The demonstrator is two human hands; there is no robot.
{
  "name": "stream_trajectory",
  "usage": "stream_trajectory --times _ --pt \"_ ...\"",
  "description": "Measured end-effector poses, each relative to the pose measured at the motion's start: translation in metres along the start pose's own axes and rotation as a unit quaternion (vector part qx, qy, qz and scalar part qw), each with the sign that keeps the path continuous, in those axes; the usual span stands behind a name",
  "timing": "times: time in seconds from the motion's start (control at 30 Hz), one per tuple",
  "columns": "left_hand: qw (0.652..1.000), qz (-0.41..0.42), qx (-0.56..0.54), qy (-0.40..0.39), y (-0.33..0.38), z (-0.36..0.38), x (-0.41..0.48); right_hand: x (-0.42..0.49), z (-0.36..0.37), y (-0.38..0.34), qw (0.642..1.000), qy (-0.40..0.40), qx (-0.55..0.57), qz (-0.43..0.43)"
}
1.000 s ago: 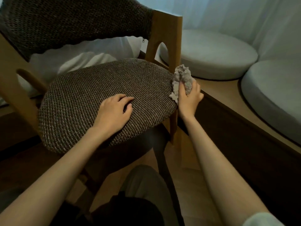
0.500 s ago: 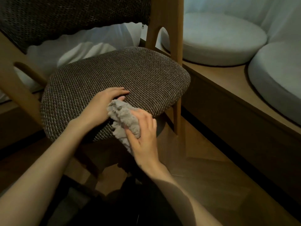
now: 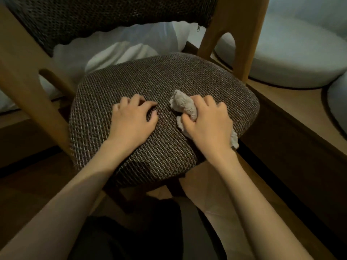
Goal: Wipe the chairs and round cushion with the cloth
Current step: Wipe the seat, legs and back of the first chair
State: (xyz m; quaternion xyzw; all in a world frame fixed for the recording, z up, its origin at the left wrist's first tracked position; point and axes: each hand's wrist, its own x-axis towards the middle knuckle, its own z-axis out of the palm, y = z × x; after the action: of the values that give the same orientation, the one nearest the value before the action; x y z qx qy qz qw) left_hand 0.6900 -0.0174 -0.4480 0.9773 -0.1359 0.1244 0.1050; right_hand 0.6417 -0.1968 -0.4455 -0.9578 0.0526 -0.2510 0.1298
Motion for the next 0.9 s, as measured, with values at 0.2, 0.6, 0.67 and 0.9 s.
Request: stream_trajectory --times 0.2,0.6,0.67,0.9 --pt "0.998 -0.031 -0.05 0.004 0.003 0.001 -0.001 0.008 -0.003 -0.016 0.996 -0.047 -0.044 0.056" --pt "0.957 -0.048 -0.272 -0.093 0.011 -0.203 0.059 0.112 -0.141 -0.074 0.938 -0.169 0.203 0.223" --pt "0.952 -0.057 -0.287 -0.094 0.007 -0.249 0.074 0.142 -0.181 -0.095 0.933 -0.151 0.232 0.229" --pt "0.938 -0.106 -0.307 -0.12 -0.029 -0.368 0.117 0.227 -0.278 -0.16 0.915 -0.165 0.276 0.243"
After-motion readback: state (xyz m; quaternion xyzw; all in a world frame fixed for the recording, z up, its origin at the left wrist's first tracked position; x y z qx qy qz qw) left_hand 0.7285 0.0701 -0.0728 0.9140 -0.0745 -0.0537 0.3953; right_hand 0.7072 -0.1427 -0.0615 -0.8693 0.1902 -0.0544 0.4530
